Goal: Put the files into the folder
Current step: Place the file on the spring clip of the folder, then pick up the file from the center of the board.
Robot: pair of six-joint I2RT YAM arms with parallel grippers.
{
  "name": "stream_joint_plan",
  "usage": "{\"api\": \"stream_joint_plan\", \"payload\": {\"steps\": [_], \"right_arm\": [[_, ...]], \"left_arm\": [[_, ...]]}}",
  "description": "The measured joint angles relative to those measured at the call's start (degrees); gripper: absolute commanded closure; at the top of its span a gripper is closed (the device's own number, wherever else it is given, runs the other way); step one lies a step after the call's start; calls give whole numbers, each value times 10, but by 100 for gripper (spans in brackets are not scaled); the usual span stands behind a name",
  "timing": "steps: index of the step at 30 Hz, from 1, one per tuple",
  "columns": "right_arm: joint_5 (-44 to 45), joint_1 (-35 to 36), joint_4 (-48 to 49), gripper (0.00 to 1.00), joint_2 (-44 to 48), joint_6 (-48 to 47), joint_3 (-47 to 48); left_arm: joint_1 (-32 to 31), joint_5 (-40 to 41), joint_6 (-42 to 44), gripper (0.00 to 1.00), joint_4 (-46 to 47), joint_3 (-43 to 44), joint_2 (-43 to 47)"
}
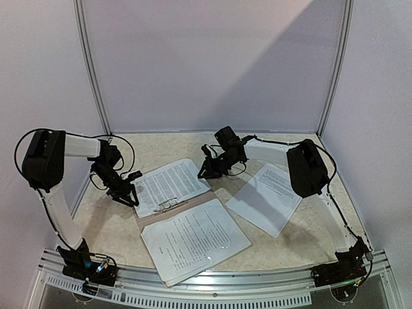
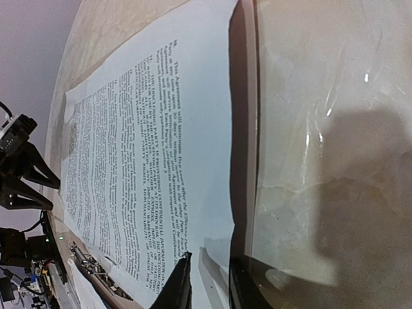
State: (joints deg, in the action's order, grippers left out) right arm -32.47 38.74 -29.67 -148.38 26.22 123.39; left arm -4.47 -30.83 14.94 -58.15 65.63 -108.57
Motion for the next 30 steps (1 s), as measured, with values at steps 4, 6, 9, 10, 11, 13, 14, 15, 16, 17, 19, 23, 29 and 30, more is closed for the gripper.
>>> {"api": "stream_joint_plan", "payload": {"steps": [4,6,9,10,11,13,14,15,16,17,19,23,29,30], "right_arm": [[0,1,-1,73,0,-3,1],[0,2,-3,70,0,-5,3],[4,2,-6,66,0,-7,6],[6,2,-7,63,0,-9,7],[7,3,-8,61,0,-10,8],[15,3,-9,57,2,-14,8],[19,3,-11,55,3,-15,8],[24,3,-12,54,5,-18,8],[33,3,-16,53,8,-19,8],[40,3,-20,52,10,-21,8],[53,2,-26,50,14,-24,8],[81,-2,-41,48,35,-30,8],[177,-31,-92,46,145,-52,-37],[203,-40,-103,46,177,-54,-63]], "left_arm": [[0,0,1,57,-4,0,0],[0,1,1,54,-7,0,0],[0,4,2,51,-11,0,0],[0,6,3,50,-11,0,0],[0,8,5,50,-11,0,0],[1,13,5,50,-12,0,0],[3,16,5,50,-12,0,1],[5,17,6,50,-12,0,2],[6,18,7,50,-12,0,3],[8,19,7,49,-13,0,5],[12,22,9,50,-15,0,13],[16,31,11,49,-22,6,38],[16,51,22,47,-31,35,93],[16,53,25,46,-32,42,99]]}}
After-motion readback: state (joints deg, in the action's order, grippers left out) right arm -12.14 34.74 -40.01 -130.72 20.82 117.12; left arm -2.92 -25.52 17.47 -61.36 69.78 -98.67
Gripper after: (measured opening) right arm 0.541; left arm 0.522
